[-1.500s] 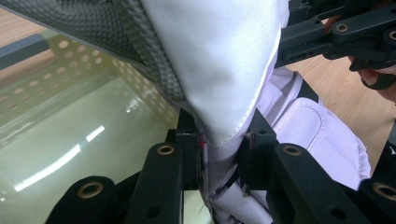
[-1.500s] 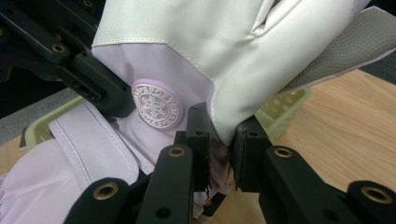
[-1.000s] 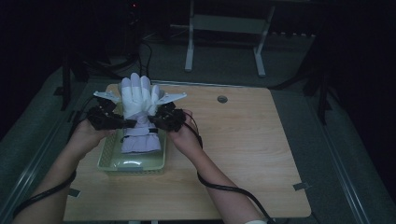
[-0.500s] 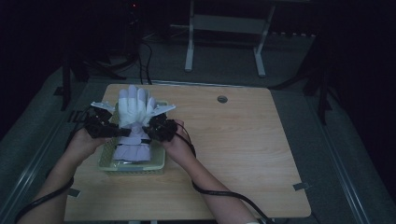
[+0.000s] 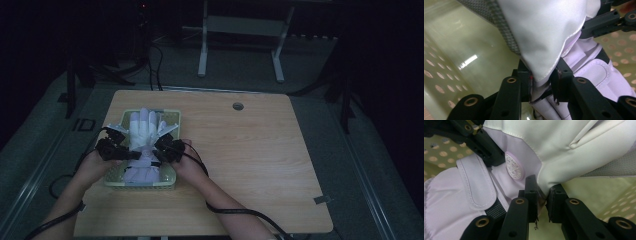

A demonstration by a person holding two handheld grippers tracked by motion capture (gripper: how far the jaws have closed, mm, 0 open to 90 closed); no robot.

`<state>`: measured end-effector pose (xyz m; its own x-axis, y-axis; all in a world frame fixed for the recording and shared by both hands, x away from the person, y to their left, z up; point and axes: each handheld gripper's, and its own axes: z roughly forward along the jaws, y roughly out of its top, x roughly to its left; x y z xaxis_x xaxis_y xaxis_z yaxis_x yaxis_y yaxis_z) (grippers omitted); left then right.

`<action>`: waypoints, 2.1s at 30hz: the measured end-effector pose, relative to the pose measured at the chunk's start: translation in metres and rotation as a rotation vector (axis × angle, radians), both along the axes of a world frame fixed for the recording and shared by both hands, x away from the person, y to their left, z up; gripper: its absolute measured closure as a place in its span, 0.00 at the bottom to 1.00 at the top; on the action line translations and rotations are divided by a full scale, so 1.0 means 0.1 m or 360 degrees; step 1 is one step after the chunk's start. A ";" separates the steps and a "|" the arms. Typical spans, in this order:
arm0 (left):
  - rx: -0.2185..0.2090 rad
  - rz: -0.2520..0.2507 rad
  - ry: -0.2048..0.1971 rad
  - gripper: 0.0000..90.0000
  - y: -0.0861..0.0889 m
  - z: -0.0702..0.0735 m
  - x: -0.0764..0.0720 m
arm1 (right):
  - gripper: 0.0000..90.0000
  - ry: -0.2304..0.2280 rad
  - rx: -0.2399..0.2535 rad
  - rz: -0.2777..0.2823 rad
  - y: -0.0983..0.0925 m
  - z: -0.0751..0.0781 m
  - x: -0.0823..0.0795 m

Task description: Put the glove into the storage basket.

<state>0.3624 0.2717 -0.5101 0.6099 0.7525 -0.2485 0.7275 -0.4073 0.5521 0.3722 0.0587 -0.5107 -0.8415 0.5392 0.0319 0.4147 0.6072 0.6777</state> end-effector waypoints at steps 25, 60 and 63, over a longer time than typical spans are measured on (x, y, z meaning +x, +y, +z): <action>-0.0077 0.0193 -0.0428 0.16 0.00 0.07 -0.15 | 0.16 -0.0075 0.0261 0.0168 -0.23 0.18 0.06; -0.0328 0.0052 -0.0611 0.00 -0.65 0.37 -0.59 | 0.15 -0.0061 0.0362 0.0258 -0.90 0.41 0.10; -0.0348 0.0033 -0.0611 0.00 -0.75 0.40 -0.60 | 0.15 -0.0064 0.0373 0.0242 -1.03 0.42 0.10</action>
